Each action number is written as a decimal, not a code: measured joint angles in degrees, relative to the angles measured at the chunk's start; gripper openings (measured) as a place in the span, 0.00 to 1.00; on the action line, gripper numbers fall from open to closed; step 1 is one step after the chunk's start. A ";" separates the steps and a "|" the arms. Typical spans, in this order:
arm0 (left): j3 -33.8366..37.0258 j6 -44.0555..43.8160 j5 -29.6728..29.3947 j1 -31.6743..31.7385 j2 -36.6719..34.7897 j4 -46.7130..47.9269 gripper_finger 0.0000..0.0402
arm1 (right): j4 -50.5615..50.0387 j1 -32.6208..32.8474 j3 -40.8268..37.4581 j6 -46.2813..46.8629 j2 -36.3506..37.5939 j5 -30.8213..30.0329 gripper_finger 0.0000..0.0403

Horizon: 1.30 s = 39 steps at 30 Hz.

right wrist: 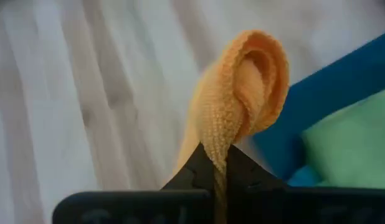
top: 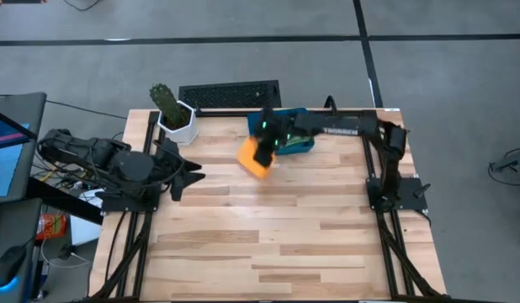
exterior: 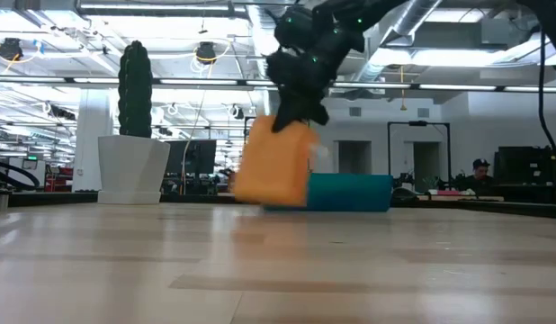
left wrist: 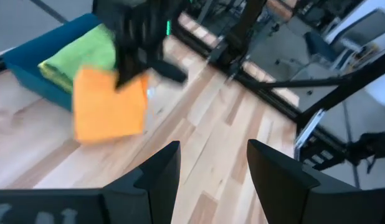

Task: Fold microfiber towels
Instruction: Put the folded orange microfiber cloth into the blue bin

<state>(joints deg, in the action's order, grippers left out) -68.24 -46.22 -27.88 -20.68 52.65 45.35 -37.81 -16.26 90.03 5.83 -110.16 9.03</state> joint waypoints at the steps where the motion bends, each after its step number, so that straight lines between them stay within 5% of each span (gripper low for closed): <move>1: 0.03 -0.23 0.05 -0.01 -0.17 1.14 0.44 | 0.21 -1.64 0.94 0.91 0.27 0.24 0.06; 12: 0.05 -1.53 0.43 0.01 -1.07 2.79 0.44 | -2.40 -17.24 2.98 7.71 0.24 -0.01 0.06; 29: 0.05 -1.64 -4.14 0.01 -1.01 2.80 0.44 | -7.35 -19.63 -2.38 16.07 0.29 -5.05 0.06; 39: 0.05 -2.07 -4.32 0.01 -1.01 2.81 0.44 | -12.05 -19.60 -3.31 17.71 0.58 -8.12 0.49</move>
<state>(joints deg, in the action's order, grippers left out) -68.18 -48.29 -32.21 -20.67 51.64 48.16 -49.86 -35.86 86.72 23.53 -109.57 0.91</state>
